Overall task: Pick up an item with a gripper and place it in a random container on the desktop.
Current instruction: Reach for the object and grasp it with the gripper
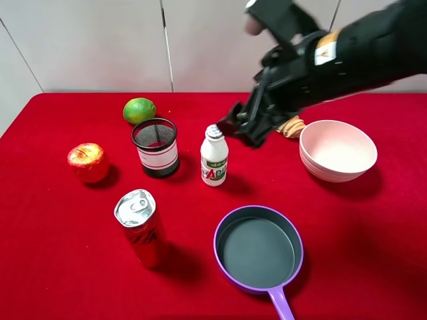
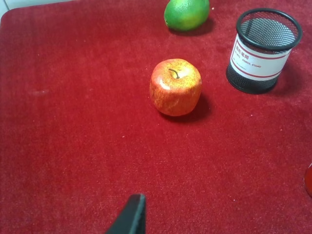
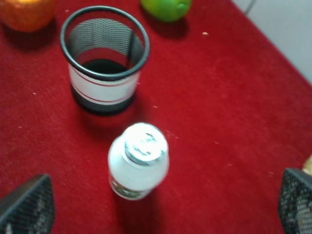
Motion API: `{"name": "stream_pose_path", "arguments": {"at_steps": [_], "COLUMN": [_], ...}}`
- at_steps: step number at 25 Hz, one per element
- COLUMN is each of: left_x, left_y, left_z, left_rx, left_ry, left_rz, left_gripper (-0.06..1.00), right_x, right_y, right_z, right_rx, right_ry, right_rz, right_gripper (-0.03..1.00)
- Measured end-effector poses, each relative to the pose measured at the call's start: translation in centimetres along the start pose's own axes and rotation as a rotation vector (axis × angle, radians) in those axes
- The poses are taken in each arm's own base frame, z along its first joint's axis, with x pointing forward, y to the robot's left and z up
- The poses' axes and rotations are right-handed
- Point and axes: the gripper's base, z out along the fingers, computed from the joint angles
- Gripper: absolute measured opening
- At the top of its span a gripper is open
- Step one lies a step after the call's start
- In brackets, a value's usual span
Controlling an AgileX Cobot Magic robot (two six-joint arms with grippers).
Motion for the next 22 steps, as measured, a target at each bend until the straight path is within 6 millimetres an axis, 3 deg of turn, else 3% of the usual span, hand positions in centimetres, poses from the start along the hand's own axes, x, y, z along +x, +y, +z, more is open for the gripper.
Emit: {"name": "stream_pose_path", "arguments": {"at_steps": [9,22], "left_x": [0.0,0.0], "left_y": [0.0,0.0], "left_z": [0.0,0.0], "left_rx": [-0.003,-0.003], "left_ry": [0.000,0.000], "left_rz": [0.001,0.001], "left_gripper": [0.99,0.99], "right_x": [-1.8,-0.9], "right_y": [1.0,1.3], "right_z": [4.4,8.7], "right_rx": [-0.058,-0.089], "right_ry": [0.042,0.129], "right_rz": [0.005,0.025], "right_gripper": [0.69,0.69]}}
